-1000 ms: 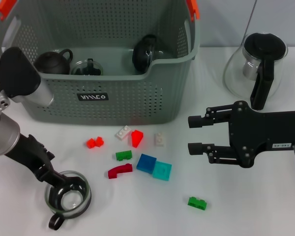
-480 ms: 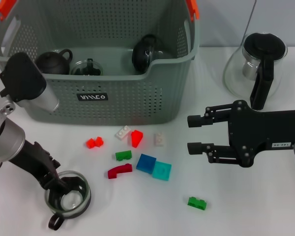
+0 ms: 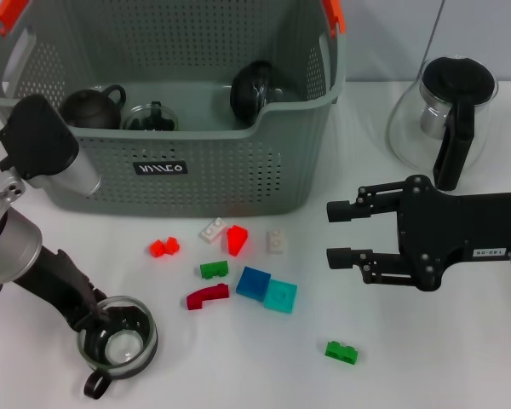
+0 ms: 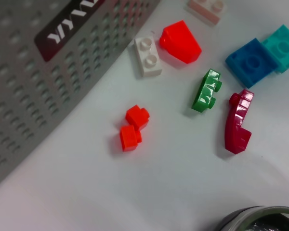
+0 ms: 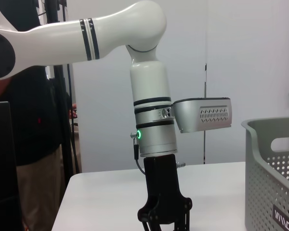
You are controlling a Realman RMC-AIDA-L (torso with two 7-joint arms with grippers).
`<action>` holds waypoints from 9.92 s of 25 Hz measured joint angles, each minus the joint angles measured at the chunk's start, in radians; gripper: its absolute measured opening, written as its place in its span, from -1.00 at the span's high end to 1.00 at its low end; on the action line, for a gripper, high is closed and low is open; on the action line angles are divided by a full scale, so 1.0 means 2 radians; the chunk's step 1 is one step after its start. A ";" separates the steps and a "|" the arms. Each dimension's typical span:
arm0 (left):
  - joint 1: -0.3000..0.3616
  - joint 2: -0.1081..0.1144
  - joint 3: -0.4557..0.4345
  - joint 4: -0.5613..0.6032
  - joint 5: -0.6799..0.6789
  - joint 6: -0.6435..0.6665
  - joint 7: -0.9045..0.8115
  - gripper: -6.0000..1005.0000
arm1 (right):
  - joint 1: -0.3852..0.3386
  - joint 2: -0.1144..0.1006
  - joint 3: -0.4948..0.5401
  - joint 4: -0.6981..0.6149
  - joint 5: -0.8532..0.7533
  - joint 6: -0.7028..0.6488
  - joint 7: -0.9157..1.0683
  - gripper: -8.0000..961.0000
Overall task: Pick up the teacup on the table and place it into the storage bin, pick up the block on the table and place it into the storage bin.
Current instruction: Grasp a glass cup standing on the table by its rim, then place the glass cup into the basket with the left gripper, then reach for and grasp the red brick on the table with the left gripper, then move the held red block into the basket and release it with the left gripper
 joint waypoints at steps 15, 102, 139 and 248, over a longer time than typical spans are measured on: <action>-0.032 0.020 -0.112 -0.037 -0.043 0.050 0.029 0.80 | 0.000 0.000 0.000 -0.002 0.001 -0.002 0.004 -0.12; -0.126 0.163 -0.431 -0.309 -0.483 0.119 -0.024 -0.49 | -0.006 0.003 0.006 -0.002 0.002 -0.005 0.022 -0.12; -0.041 0.035 -0.194 -0.052 -0.195 0.161 0.149 -0.73 | -0.003 -0.011 0.018 -0.004 -0.016 -0.002 0.047 -0.12; -0.081 0.001 0.083 -0.044 -0.071 -0.023 0.008 0.63 | -0.006 -0.013 0.021 -0.003 -0.013 0.007 0.026 -0.12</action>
